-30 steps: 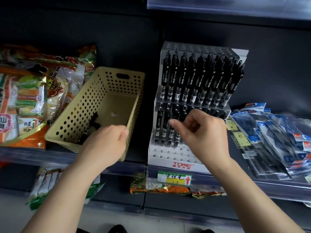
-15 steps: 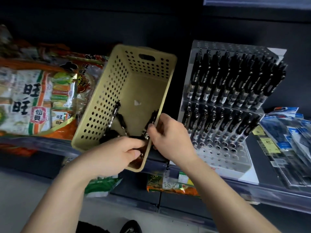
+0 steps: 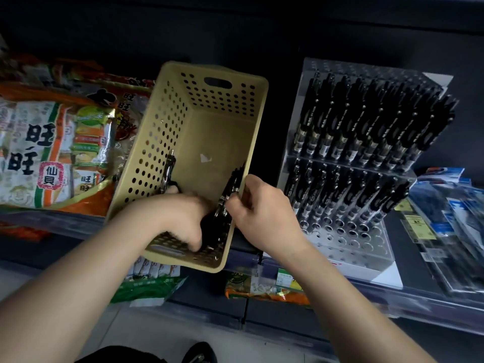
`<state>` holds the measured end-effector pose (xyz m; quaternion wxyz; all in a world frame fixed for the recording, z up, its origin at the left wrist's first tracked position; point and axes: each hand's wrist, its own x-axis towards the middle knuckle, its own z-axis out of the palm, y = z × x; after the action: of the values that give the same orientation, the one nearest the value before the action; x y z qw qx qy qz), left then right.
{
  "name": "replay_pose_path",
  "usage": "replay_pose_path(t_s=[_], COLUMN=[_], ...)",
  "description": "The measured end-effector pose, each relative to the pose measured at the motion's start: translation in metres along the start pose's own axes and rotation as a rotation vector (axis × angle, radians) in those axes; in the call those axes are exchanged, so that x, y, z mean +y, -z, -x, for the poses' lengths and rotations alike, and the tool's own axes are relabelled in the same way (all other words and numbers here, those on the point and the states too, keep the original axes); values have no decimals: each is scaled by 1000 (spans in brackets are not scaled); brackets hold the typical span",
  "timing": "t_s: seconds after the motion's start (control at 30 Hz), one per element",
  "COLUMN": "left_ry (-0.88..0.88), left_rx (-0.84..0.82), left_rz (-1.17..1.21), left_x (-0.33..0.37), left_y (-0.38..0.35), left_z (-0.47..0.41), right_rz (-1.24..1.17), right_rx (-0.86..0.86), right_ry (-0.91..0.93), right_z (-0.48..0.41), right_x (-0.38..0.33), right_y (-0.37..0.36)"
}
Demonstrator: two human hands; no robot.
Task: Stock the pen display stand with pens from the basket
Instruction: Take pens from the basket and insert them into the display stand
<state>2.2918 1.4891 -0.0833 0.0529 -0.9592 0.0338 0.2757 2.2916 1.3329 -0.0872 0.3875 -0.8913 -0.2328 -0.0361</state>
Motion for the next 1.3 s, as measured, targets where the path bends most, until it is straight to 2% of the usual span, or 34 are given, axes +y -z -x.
replay_pose_path(t_s=[0.17,0.3,0.43,0.57,0.63,0.83,1.07,1.23,1.3], left_ry=[-71,-52,-108,-77,-70,-78,50,66,35], left_rx=[138,119,161,108,140,398,545,864,986], left_rz=[-182,-256,-286,-396,-424,-270,11,316,530], left_x=[0,1,1,2,3,4,-12,-11,-6], left_y=[-8,-1,3,5,4,3,26,41,44], left_z=[-9,-13,-16,-16,-16,-9,-7,-8,-4], right_rz=[-7,9,11,28,27,36,38,27,20], right_rx=[7,15,20,22,27,34,37,36,37], right_ry=[0,-9,-29,-29,-38,-27,6,10,10], right_z=[-1,-1,-3,-3,-3,-4,-4,-5,-6], right_x=[1,3,4,3,3,2,1,1,2], right_y=[1,2,4,4,5,5,4,4,3])
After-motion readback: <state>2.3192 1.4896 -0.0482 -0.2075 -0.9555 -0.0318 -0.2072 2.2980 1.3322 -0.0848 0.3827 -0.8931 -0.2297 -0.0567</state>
